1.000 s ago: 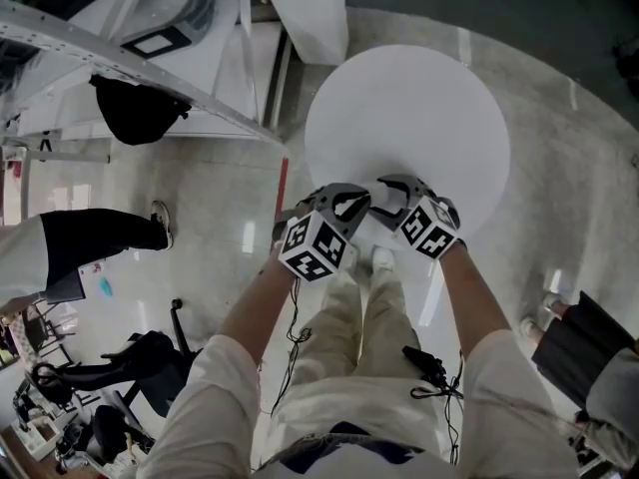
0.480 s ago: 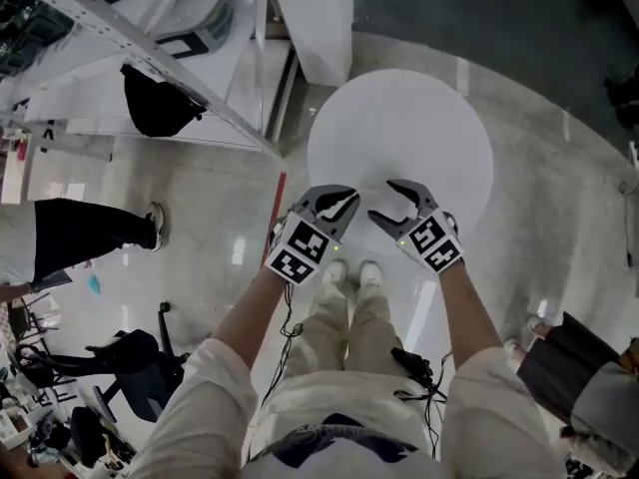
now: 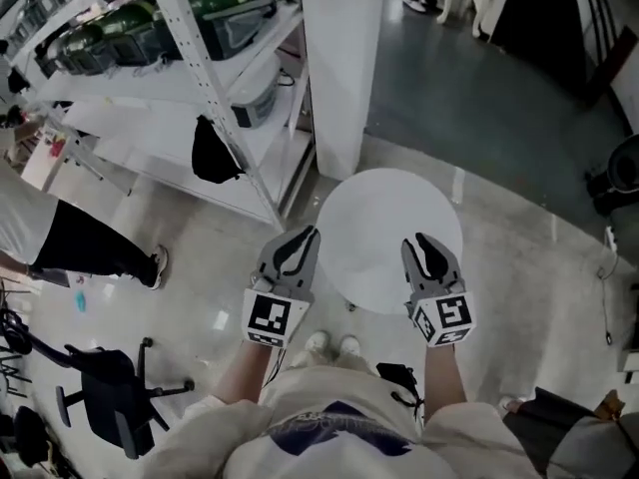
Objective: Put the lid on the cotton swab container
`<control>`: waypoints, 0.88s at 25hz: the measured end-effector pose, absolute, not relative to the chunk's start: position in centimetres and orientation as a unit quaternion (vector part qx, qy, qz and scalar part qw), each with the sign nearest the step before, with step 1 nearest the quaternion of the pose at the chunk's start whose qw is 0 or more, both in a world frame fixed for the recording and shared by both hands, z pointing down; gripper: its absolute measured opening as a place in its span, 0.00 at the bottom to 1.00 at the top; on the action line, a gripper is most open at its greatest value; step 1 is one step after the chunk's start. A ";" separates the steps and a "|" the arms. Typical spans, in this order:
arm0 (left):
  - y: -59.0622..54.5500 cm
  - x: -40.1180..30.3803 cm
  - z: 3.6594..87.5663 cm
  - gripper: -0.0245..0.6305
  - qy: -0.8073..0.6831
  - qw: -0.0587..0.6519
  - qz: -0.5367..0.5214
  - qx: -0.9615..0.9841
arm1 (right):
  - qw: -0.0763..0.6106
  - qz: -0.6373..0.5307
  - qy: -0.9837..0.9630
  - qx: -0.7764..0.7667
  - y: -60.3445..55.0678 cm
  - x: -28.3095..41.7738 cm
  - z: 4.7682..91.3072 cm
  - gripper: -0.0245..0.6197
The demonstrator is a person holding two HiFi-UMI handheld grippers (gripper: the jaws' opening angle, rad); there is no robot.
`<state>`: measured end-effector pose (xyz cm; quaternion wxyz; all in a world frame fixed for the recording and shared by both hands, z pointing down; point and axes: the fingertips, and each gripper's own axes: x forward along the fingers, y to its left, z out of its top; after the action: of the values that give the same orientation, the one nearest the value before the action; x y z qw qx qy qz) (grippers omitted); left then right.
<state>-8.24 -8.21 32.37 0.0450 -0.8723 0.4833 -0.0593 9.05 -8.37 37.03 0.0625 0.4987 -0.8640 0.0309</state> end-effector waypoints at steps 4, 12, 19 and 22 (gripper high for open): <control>-6.3 -9.8 26.5 0.07 0.542 0.072 0.039 -0.836 | 0.004 -0.004 -0.844 0.536 -6.4 8.6 32.0 0.12; -2.9 -8.8 22.9 0.07 0.558 0.128 0.080 -0.816 | -0.041 -0.139 -0.800 0.582 -2.2 6.5 23.6 0.06; -2.7 -8.2 21.1 0.07 0.547 0.173 0.086 -0.815 | -0.052 -0.165 -0.776 0.607 -1.2 7.3 22.0 0.05; -2.7 -8.3 21.7 0.07 0.547 0.182 0.069 -0.814 | -0.055 -0.169 -0.766 0.617 -0.9 7.8 22.0 0.05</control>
<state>-8.28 -2.69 21.69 0.1822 -0.8140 0.5473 0.0688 7.76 -0.91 21.98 -0.0547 0.6174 -0.7663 -0.1689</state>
